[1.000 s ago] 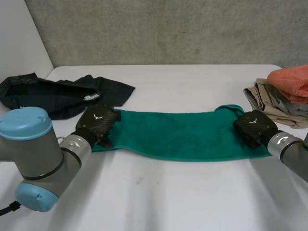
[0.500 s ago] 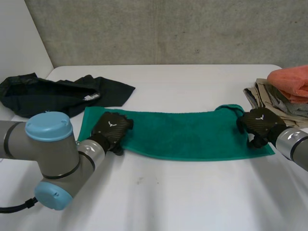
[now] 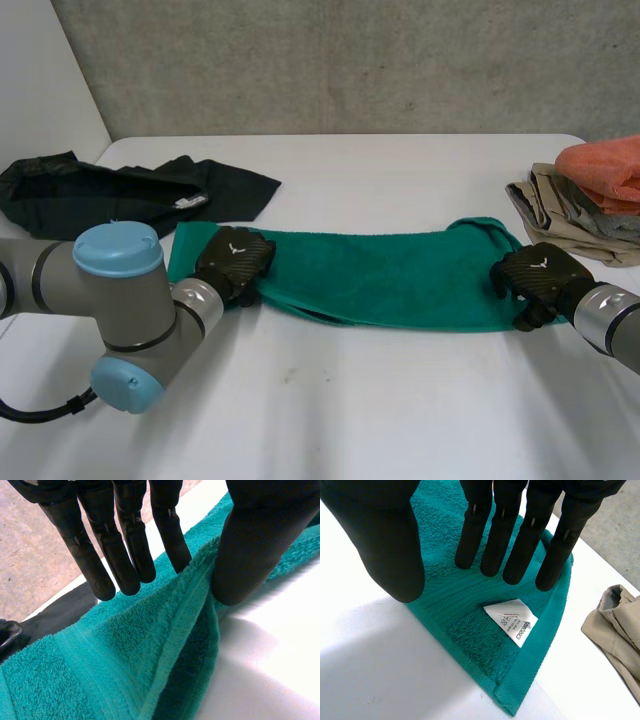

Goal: Fold the laundry.

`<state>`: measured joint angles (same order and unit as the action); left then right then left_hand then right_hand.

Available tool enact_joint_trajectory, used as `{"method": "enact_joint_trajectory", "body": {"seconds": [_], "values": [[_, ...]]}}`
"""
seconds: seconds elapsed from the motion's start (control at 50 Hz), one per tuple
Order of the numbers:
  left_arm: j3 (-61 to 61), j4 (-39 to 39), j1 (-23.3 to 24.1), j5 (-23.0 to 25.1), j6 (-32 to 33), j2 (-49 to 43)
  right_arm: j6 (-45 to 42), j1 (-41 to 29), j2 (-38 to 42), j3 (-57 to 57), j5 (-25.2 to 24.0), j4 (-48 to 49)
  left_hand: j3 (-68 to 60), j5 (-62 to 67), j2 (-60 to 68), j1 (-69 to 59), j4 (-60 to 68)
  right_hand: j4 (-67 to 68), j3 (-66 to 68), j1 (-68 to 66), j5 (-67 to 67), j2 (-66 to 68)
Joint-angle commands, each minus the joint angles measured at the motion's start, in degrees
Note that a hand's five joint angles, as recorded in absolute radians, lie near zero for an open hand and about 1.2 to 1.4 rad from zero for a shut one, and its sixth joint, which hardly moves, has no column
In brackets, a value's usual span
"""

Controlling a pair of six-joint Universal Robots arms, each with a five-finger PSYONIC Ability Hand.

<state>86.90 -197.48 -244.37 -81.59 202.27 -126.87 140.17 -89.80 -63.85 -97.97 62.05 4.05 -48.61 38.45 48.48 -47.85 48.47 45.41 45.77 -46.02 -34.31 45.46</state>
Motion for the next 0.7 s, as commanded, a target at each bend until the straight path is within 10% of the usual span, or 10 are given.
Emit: {"method": "enact_joint_trajectory", "body": {"seconds": [0.02,0.5,0.56,0.7], "values": [[0.4,2.8,-0.3,0.1,0.1,0.7,0.0,0.0,0.0,-0.1,0.0,0.0,-2.5,2.6,2.6,-3.2,2.6,4.7,4.3,-4.1,-5.8,4.7],[-0.6,3.0,-4.5,0.2,0.3,1.1,0.0,-0.1,0.0,-0.6,0.2,0.2,-3.5,3.6,3.6,-4.2,3.6,3.9,3.5,-3.3,-5.0,3.8],[-1.3,2.2,-4.5,0.2,1.7,0.4,0.4,0.0,0.0,-0.6,0.5,0.1,-31.3,31.5,31.4,-32.1,31.5,-0.5,-0.8,1.1,-0.6,-0.5],[-1.9,2.5,-4.0,-0.1,4.5,2.4,2.6,-0.7,-2.9,-1.4,1.8,-1.8,-31.4,31.5,31.5,-32.1,31.5,-27.2,-27.6,27.9,26.1,-27.3]]}}
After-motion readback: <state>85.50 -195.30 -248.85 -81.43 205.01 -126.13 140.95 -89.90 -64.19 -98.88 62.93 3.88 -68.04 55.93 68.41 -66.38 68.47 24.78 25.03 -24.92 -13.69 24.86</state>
